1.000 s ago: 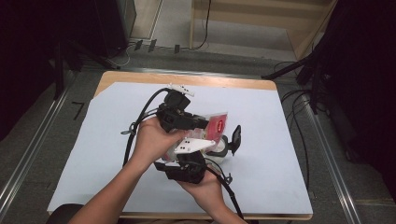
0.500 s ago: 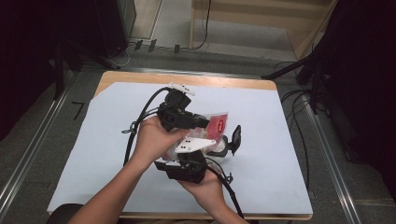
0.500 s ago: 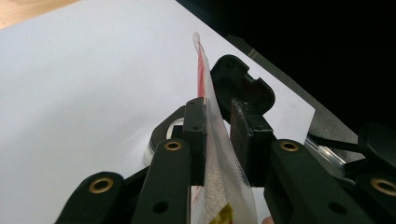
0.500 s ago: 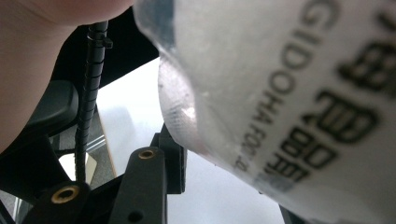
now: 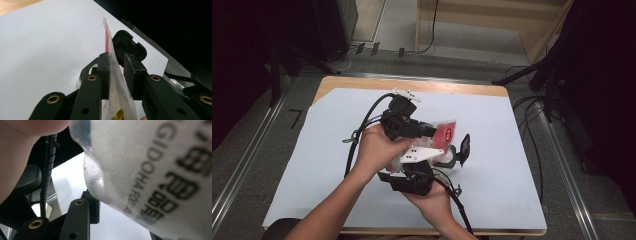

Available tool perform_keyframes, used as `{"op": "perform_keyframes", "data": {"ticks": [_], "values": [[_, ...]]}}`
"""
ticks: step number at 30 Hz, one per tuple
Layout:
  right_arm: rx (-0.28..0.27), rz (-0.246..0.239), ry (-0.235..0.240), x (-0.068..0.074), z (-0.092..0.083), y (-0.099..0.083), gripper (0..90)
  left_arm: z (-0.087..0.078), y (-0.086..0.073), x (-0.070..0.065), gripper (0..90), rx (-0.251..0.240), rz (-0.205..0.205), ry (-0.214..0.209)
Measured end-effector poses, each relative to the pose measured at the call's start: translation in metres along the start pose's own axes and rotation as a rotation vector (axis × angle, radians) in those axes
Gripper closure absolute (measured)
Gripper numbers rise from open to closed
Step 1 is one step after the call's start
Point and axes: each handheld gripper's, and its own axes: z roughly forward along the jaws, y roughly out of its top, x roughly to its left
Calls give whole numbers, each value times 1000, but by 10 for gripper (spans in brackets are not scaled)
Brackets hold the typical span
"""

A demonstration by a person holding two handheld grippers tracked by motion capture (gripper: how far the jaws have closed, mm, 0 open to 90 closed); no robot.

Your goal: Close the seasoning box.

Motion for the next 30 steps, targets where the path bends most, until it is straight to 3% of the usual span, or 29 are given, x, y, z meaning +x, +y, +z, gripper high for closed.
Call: {"op": "perform_keyframes", "data": {"ticks": [5,27,30], "values": [[-14,26,17,-4,-1,0,642,0,0,-2,743,-1,7,4],[-16,25,22,-5,-1,0,640,0,0,-2,737,-4,-1,4],[-18,30,24,-5,-1,1,640,1,0,-1,727,-10,-6,-16]]}}
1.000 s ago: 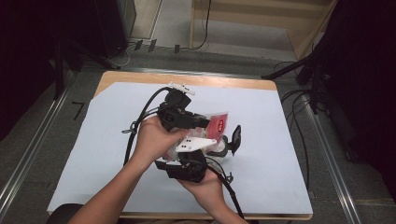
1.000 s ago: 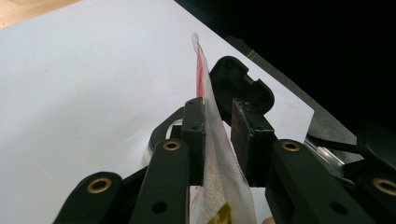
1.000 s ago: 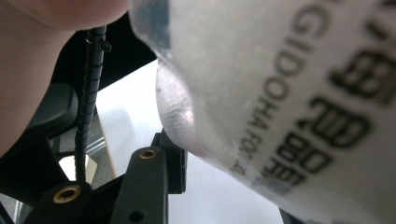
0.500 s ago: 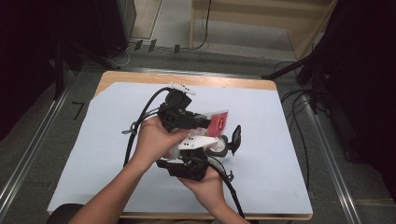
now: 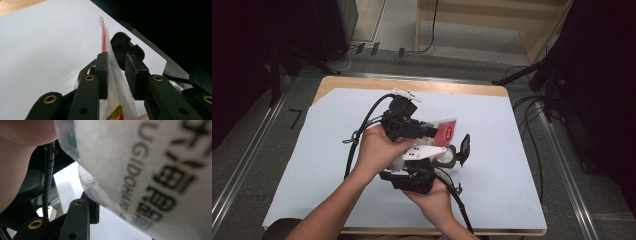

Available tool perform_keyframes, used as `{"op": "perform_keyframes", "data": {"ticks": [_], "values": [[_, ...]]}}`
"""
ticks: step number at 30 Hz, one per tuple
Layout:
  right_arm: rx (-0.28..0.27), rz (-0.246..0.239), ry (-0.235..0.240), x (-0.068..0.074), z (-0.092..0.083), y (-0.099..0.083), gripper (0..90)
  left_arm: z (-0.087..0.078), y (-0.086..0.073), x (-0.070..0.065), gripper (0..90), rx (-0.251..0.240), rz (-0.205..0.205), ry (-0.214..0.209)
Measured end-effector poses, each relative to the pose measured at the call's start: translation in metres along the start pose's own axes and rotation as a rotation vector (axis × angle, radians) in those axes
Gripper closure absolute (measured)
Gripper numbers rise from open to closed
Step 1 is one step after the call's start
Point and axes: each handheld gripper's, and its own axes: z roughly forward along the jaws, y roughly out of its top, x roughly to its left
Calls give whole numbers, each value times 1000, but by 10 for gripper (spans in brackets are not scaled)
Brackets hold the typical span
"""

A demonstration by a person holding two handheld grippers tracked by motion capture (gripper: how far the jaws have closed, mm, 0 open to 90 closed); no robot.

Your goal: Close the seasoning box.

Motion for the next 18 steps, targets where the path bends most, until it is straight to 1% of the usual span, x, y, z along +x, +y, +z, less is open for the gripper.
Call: {"op": "perform_keyframes", "data": {"ticks": [2,4,10,14,15,18], "values": [[0,-1,-7,1,0,0,639,0,0,0,730,7,0,2],[4,-16,-22,2,0,0,638,0,0,1,734,8,-2,2],[8,-28,-28,3,0,0,637,1,1,0,739,5,4,2],[3,-29,-29,4,0,0,637,1,3,-2,745,18,19,11],[1,-31,-29,4,0,0,637,1,3,-3,747,13,15,12],[-1,-30,-31,4,-1,0,638,2,4,-3,752,20,29,14]]}}
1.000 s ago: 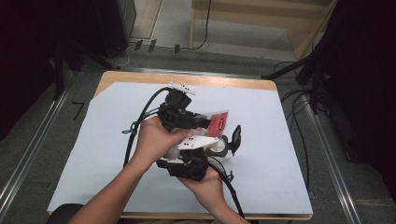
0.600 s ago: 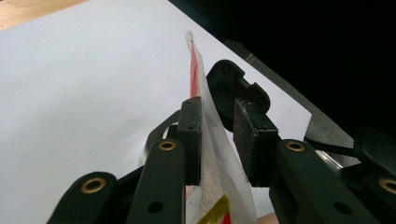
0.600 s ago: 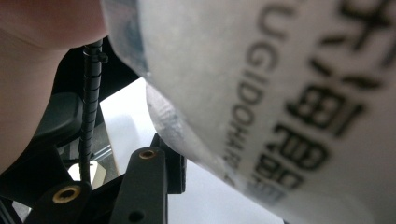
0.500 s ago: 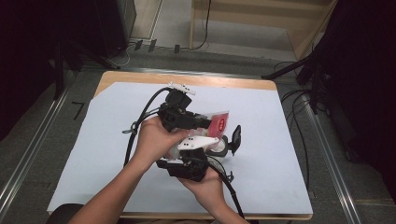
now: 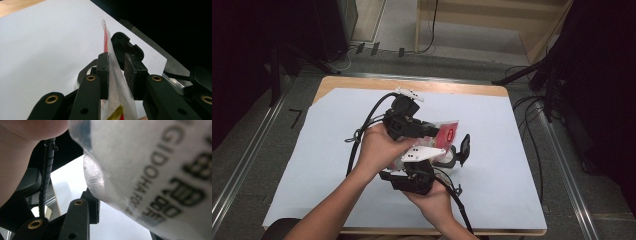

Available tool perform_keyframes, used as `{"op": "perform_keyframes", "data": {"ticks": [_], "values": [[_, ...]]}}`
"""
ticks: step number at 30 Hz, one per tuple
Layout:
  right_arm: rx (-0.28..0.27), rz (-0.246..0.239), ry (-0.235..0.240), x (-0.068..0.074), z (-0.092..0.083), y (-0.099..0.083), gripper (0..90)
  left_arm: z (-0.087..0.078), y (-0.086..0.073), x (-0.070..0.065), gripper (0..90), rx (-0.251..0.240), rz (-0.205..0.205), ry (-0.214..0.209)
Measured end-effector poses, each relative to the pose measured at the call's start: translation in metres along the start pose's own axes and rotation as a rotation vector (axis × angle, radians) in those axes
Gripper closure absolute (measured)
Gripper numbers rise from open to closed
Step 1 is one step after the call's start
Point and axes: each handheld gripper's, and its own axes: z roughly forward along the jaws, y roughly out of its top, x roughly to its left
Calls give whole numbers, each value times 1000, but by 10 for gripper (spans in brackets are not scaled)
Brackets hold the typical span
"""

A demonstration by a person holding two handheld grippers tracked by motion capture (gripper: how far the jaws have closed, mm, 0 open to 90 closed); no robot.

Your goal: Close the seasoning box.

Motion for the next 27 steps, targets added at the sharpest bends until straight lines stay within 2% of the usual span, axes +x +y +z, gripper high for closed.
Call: {"op": "perform_keyframes", "data": {"ticks": [27], "values": [[-7,-19,-21,0,0,-1,661,2,4,-4,772,19,33,12]]}}
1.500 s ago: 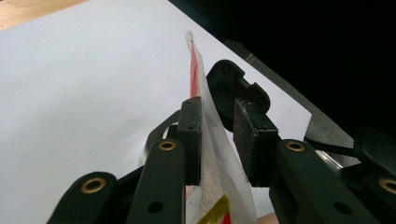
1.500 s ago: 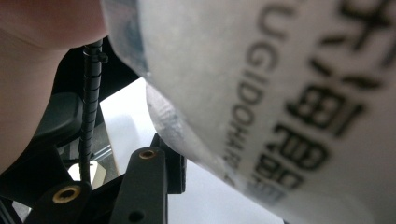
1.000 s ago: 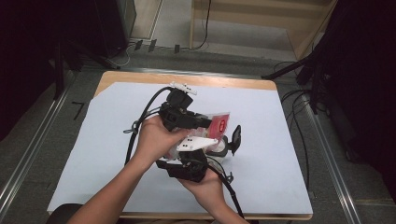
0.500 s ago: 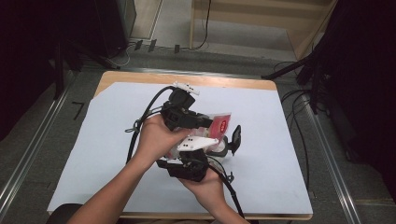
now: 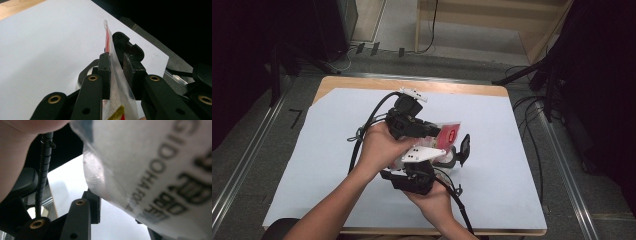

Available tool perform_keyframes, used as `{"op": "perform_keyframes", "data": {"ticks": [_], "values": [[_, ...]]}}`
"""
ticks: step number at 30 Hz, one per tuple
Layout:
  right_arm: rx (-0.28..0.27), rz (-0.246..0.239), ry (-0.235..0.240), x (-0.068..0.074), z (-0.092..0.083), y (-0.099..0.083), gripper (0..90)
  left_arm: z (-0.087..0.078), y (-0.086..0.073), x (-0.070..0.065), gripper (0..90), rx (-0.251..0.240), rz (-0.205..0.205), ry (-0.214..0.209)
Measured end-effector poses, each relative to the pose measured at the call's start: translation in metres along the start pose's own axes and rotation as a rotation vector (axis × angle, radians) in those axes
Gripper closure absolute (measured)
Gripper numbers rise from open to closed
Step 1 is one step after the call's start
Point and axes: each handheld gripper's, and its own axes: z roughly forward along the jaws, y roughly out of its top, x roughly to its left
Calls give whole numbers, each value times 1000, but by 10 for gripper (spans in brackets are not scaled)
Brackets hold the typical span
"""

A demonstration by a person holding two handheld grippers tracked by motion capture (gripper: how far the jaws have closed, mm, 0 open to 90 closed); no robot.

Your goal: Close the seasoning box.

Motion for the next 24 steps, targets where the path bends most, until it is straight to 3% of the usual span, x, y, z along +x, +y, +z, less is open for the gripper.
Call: {"op": "perform_keyframes", "data": {"ticks": [24], "values": [[-19,8,3,1,1,0,659,0,3,-1,773,11,-1,-3]]}}
